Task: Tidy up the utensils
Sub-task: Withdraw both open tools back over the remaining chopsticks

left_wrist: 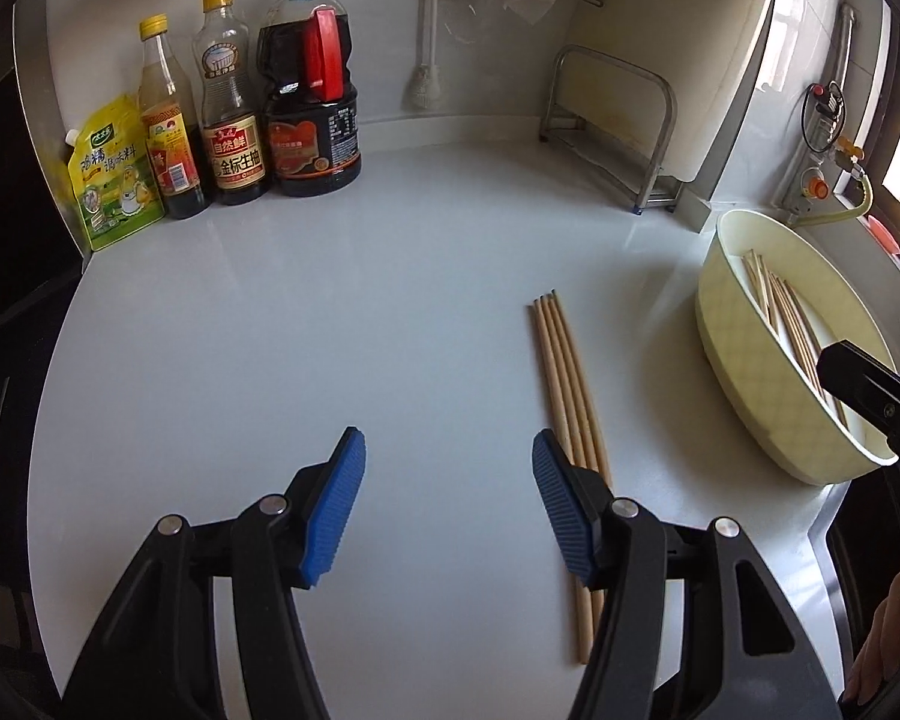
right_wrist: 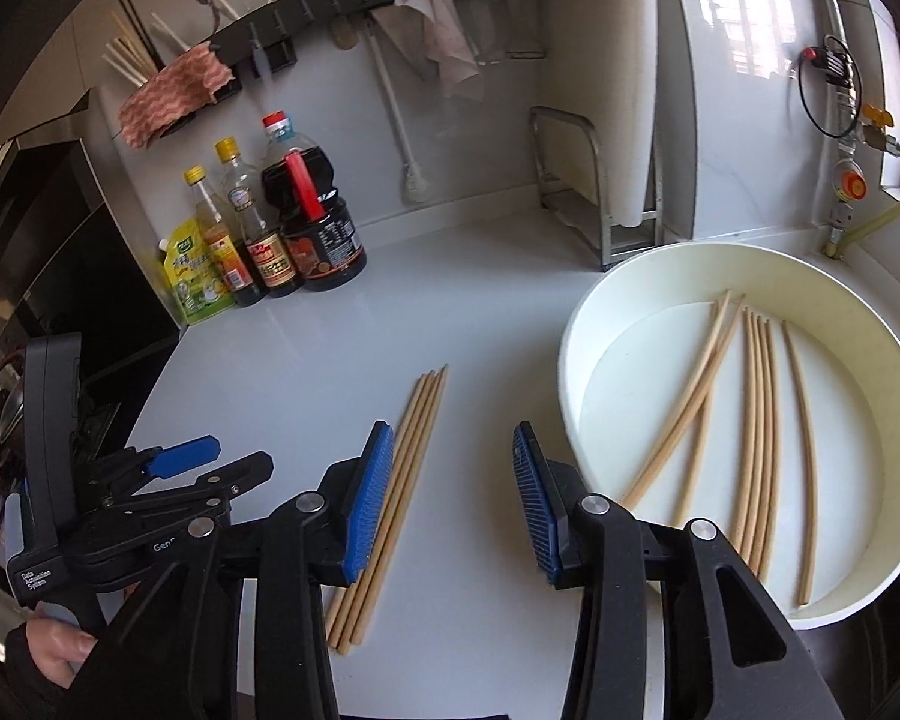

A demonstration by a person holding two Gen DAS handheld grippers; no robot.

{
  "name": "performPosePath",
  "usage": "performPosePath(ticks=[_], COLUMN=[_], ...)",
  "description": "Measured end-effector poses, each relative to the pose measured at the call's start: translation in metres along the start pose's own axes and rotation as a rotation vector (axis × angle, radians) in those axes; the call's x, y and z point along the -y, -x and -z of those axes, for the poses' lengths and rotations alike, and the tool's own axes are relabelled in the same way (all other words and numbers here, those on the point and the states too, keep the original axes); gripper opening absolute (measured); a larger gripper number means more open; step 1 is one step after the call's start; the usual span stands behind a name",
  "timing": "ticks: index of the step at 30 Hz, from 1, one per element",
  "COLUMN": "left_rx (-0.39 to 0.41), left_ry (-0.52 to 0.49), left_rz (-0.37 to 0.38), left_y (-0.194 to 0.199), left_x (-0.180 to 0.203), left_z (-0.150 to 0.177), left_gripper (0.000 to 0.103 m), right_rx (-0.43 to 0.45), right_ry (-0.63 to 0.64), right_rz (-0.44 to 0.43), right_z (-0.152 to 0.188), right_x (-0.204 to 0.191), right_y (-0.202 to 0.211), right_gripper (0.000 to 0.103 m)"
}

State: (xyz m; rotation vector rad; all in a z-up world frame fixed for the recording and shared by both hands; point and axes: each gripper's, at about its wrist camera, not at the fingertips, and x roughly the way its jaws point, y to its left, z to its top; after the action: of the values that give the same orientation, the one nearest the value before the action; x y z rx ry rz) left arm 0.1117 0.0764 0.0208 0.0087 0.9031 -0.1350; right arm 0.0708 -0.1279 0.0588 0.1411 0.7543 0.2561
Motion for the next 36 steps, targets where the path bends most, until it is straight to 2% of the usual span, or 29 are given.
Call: performPosePath(ticks=[8, 19, 36], left_rx=[0.007, -0.013, -0.007], left_ry=[0.01, 0.03, 0.038], left_rz=[-0.011, 0.014, 0.055], left_y=[0.0, -0.018, -0.02], left_x=[-0.015, -0.028, -0.022], left_z=[0.01, 0.022, 0.029], left_gripper=[0.06, 0.06, 0.06], right_rx=[-0.086, -0.182, -0.229], right_ry=[0.056, 0.071, 0.095], right_rz=[-0.025, 0.033, 0.087], right_z=[0.02, 0.044, 0.064], right_x=[-0.027, -0.029, -0.032], right_y=[-0.032, -0.069, -0.089], right_gripper=[0.04, 0.04, 0.04])
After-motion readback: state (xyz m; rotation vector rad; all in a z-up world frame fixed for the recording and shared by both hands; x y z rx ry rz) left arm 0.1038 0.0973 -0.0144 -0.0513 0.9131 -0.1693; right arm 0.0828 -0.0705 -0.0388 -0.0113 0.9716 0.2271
